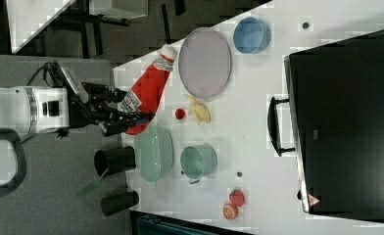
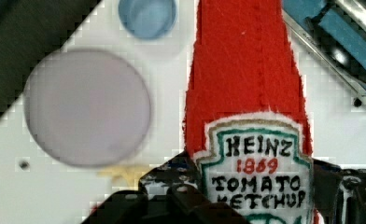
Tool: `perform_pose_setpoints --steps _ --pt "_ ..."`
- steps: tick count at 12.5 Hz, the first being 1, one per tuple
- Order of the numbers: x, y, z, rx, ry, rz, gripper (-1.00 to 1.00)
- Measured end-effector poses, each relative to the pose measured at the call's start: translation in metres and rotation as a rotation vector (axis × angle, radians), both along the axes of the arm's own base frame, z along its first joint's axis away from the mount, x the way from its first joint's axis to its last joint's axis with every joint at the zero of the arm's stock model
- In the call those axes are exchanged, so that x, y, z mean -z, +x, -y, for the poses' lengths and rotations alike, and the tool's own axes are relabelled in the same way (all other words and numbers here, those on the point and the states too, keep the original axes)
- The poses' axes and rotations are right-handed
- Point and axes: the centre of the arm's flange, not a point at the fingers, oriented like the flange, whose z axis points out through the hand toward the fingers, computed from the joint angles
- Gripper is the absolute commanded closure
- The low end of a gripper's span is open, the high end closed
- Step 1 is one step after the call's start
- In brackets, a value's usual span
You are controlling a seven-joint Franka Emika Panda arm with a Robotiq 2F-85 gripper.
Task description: Pick Ketchup from oven and place it on table.
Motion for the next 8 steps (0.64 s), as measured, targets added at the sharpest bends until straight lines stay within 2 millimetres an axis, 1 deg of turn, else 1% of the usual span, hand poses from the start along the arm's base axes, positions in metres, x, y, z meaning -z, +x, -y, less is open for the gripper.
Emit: perform_pose_setpoints --steps 1,2,4,5,6,7,8 --pt "0.016 0.003 -0.031 -0.055 0.001 -0.021 -0.27" --pt "0.034 0.004 -0.055 -0.102 -0.010 -0.053 -0.27" --pt "0.086 -0.009 -0.091 -0.173 -0.025 -0.152 -0.27" --pt "0.114 -0.016 -0.102 -0.193 -0.022 -0.174 -0.27" --pt "0.142 -0.022 -0.108 -0.204 -0.020 -0.198 -0.27" --pt "0.168 -0.026 -0.107 -0.203 -0.018 -0.210 -0.27" --pt "0.194 -0.031 -0.102 -0.193 -0.027 -0.207 -0.27"
